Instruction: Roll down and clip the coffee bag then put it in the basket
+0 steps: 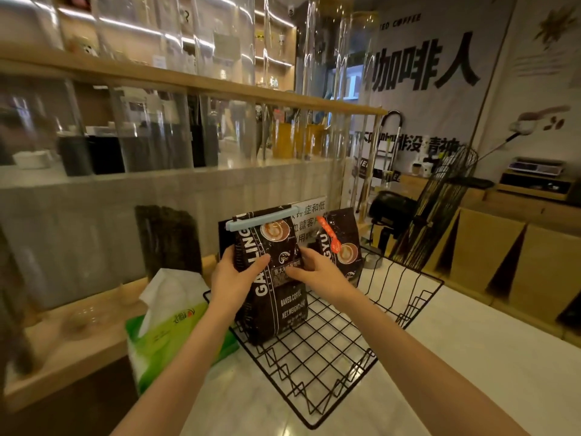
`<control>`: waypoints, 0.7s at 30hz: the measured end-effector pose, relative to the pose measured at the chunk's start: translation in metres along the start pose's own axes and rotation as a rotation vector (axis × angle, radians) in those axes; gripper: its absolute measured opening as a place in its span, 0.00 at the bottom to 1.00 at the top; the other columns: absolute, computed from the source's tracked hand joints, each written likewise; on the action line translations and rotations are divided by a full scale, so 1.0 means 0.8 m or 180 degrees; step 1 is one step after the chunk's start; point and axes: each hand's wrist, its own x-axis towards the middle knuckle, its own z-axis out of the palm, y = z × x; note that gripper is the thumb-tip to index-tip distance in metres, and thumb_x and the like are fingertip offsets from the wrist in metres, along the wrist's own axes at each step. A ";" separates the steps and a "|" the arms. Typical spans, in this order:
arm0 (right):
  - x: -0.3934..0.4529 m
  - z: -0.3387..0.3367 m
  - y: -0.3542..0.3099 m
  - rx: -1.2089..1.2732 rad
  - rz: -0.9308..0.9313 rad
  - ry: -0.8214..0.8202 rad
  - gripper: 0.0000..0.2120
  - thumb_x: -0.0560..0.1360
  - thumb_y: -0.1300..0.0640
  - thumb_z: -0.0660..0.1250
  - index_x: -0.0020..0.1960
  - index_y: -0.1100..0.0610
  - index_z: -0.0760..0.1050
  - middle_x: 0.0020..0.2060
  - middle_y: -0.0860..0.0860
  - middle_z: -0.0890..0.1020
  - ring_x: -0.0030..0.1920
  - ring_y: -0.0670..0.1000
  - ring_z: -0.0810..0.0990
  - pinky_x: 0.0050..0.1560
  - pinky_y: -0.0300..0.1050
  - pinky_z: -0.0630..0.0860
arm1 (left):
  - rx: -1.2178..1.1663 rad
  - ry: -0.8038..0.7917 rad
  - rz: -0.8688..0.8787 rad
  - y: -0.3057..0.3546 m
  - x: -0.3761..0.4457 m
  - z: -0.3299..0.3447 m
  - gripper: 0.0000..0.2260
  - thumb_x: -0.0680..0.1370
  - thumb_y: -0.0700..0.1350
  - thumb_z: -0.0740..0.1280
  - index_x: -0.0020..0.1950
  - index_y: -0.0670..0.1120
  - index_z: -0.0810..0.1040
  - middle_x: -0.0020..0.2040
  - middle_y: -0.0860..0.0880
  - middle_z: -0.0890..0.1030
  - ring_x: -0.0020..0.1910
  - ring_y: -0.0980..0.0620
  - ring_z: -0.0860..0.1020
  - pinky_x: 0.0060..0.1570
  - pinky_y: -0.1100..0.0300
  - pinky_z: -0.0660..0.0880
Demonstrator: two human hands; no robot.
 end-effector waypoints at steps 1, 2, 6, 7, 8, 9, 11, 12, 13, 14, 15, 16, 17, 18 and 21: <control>-0.001 0.002 0.000 -0.0075 0.0011 -0.0002 0.22 0.74 0.59 0.66 0.67 0.56 0.65 0.57 0.51 0.78 0.56 0.49 0.77 0.55 0.42 0.75 | 0.0034 0.0016 0.0009 0.000 -0.001 -0.001 0.25 0.68 0.50 0.73 0.62 0.48 0.70 0.43 0.60 0.73 0.40 0.60 0.73 0.39 0.63 0.71; -0.002 0.002 -0.001 -0.0127 0.0019 -0.0007 0.24 0.74 0.59 0.67 0.68 0.55 0.64 0.57 0.51 0.77 0.57 0.49 0.76 0.57 0.45 0.74 | 0.0073 0.0011 0.0038 0.000 -0.002 -0.002 0.25 0.68 0.49 0.73 0.62 0.48 0.70 0.42 0.62 0.71 0.40 0.60 0.73 0.40 0.62 0.72; -0.007 0.001 0.001 -0.0228 0.0008 -0.0115 0.35 0.68 0.63 0.73 0.70 0.55 0.60 0.60 0.51 0.76 0.59 0.51 0.76 0.63 0.50 0.72 | 0.0450 0.0028 0.0267 0.007 -0.008 -0.005 0.23 0.66 0.48 0.74 0.59 0.48 0.73 0.46 0.54 0.77 0.49 0.49 0.78 0.47 0.54 0.76; -0.007 0.002 0.003 -0.0314 0.0001 -0.0121 0.37 0.66 0.64 0.74 0.70 0.55 0.59 0.61 0.53 0.76 0.60 0.52 0.76 0.64 0.53 0.72 | 0.0589 0.0132 0.0358 0.009 -0.012 -0.004 0.24 0.66 0.47 0.75 0.59 0.46 0.73 0.48 0.51 0.78 0.52 0.48 0.78 0.50 0.52 0.75; -0.007 0.004 0.004 -0.0398 -0.0005 -0.0107 0.39 0.65 0.65 0.74 0.70 0.54 0.58 0.61 0.54 0.76 0.61 0.53 0.75 0.64 0.55 0.71 | 0.0713 0.0257 0.0432 0.012 -0.015 -0.003 0.26 0.66 0.46 0.75 0.60 0.45 0.71 0.53 0.47 0.79 0.55 0.46 0.76 0.53 0.49 0.75; -0.007 0.006 0.005 -0.0463 -0.0007 -0.0073 0.41 0.65 0.64 0.74 0.71 0.54 0.57 0.61 0.54 0.76 0.61 0.53 0.75 0.64 0.56 0.71 | 0.0820 0.0390 0.0483 0.015 -0.020 -0.002 0.28 0.66 0.46 0.75 0.63 0.43 0.69 0.57 0.44 0.77 0.58 0.45 0.75 0.57 0.46 0.74; -0.007 0.009 0.007 -0.0536 0.0023 -0.0020 0.43 0.64 0.62 0.75 0.72 0.53 0.55 0.62 0.54 0.75 0.62 0.53 0.74 0.65 0.56 0.70 | 0.1027 0.0658 0.0612 0.019 -0.031 0.000 0.32 0.67 0.46 0.74 0.67 0.42 0.64 0.63 0.42 0.73 0.63 0.45 0.71 0.62 0.46 0.70; -0.007 0.009 0.008 -0.0552 0.0043 -0.0018 0.42 0.64 0.60 0.75 0.72 0.53 0.55 0.63 0.54 0.75 0.63 0.53 0.73 0.65 0.56 0.70 | 0.1123 0.0772 0.0731 0.021 -0.037 0.000 0.33 0.68 0.46 0.73 0.68 0.42 0.63 0.64 0.42 0.71 0.64 0.45 0.70 0.63 0.47 0.70; -0.006 0.009 0.009 -0.0562 0.0057 -0.0026 0.42 0.64 0.59 0.75 0.71 0.53 0.56 0.63 0.54 0.75 0.63 0.53 0.73 0.64 0.56 0.70 | 0.1216 0.0844 0.0867 0.023 -0.043 0.000 0.32 0.68 0.45 0.73 0.68 0.42 0.63 0.65 0.41 0.71 0.64 0.45 0.69 0.63 0.47 0.70; -0.007 0.009 0.010 -0.0560 0.0067 -0.0035 0.40 0.65 0.59 0.75 0.70 0.53 0.57 0.63 0.54 0.75 0.63 0.54 0.73 0.64 0.57 0.71 | 0.1306 0.0864 0.1011 0.025 -0.047 0.001 0.31 0.68 0.45 0.73 0.67 0.42 0.65 0.64 0.41 0.71 0.64 0.45 0.70 0.62 0.47 0.70; -0.007 0.008 0.011 -0.0546 0.0071 -0.0038 0.40 0.65 0.58 0.75 0.70 0.53 0.58 0.63 0.54 0.75 0.63 0.54 0.73 0.64 0.57 0.71 | 0.1392 0.0831 0.1143 0.026 -0.052 0.003 0.29 0.68 0.44 0.73 0.65 0.41 0.66 0.64 0.41 0.72 0.63 0.45 0.70 0.62 0.47 0.70; -0.008 0.008 0.011 -0.0524 0.0070 -0.0043 0.39 0.65 0.59 0.75 0.70 0.53 0.58 0.62 0.53 0.76 0.63 0.53 0.73 0.64 0.56 0.71 | 0.1480 0.0777 0.1260 0.027 -0.054 0.005 0.27 0.68 0.44 0.73 0.64 0.41 0.68 0.63 0.42 0.73 0.63 0.45 0.71 0.62 0.46 0.71; -0.010 0.008 0.012 -0.0523 0.0063 -0.0050 0.38 0.64 0.59 0.74 0.69 0.53 0.59 0.62 0.52 0.76 0.62 0.53 0.74 0.63 0.55 0.72 | 0.1572 0.0711 0.1328 0.028 -0.056 0.007 0.25 0.68 0.44 0.73 0.63 0.42 0.70 0.62 0.42 0.74 0.62 0.45 0.71 0.61 0.46 0.71; -0.012 0.009 0.012 -0.0550 0.0046 -0.0052 0.37 0.64 0.58 0.74 0.68 0.52 0.61 0.60 0.51 0.77 0.61 0.52 0.74 0.62 0.52 0.72 | 0.1671 0.0641 0.1352 0.029 -0.058 0.010 0.24 0.68 0.44 0.73 0.62 0.43 0.71 0.62 0.43 0.75 0.62 0.46 0.71 0.61 0.48 0.71; -0.018 0.009 0.013 -0.0652 0.0001 0.0000 0.35 0.64 0.57 0.75 0.66 0.51 0.62 0.57 0.47 0.76 0.60 0.50 0.74 0.58 0.45 0.71 | 0.1863 0.0413 0.1310 0.027 -0.061 0.019 0.22 0.69 0.46 0.72 0.61 0.45 0.72 0.62 0.46 0.75 0.62 0.48 0.71 0.61 0.52 0.69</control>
